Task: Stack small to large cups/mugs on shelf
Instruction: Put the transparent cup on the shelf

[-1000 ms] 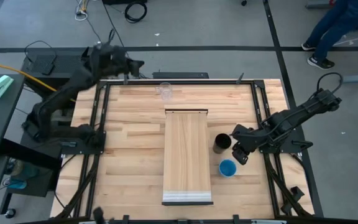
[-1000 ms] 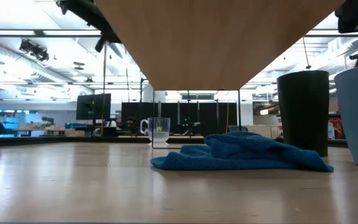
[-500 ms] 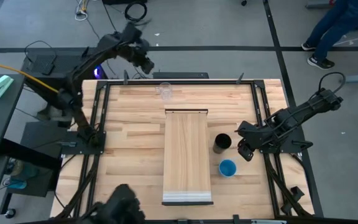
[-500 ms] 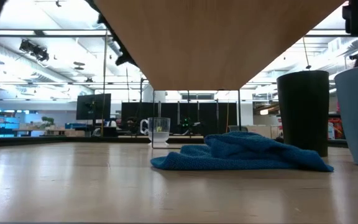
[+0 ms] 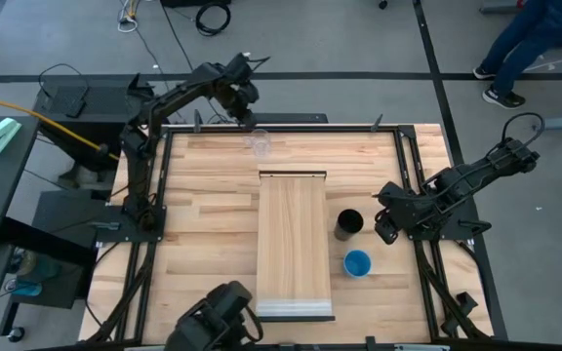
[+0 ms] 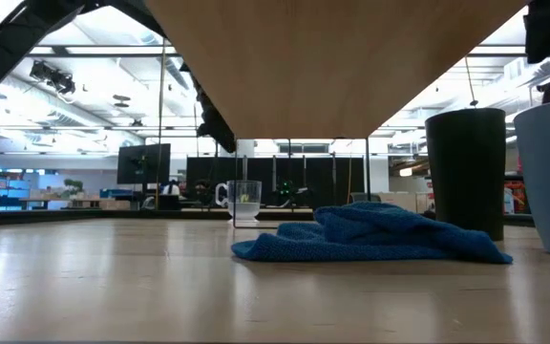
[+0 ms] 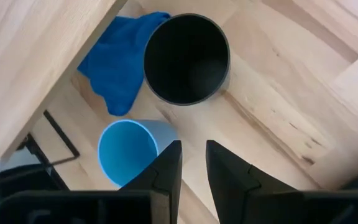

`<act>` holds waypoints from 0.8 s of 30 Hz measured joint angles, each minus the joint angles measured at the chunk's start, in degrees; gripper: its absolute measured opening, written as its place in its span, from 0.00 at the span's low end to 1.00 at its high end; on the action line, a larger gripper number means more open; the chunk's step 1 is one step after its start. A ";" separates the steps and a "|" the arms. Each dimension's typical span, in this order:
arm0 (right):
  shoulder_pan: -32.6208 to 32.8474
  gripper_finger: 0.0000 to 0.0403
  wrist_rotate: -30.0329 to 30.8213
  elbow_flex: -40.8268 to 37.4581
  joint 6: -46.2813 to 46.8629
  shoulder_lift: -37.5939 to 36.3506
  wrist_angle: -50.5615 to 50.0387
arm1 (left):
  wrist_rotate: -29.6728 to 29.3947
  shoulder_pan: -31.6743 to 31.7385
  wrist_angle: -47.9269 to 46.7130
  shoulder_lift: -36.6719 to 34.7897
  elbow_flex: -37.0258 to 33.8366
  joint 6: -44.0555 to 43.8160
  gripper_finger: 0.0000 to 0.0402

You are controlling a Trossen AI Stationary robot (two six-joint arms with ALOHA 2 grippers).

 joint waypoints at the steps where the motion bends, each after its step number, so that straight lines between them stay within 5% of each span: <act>1: 0.00 0.20 0.01 0.00 0.86 0.00 0.00 | -0.77 0.07 -0.14 0.20 0.01 1.07 0.15; 14: 0.00 0.20 -0.01 0.00 0.72 0.04 -0.37 | -3.19 -1.51 -2.28 1.35 -0.06 20.91 0.14; 24: 0.00 0.20 -0.08 -0.02 0.61 0.04 -0.39 | -6.44 -1.17 -2.12 5.02 -0.06 20.39 0.15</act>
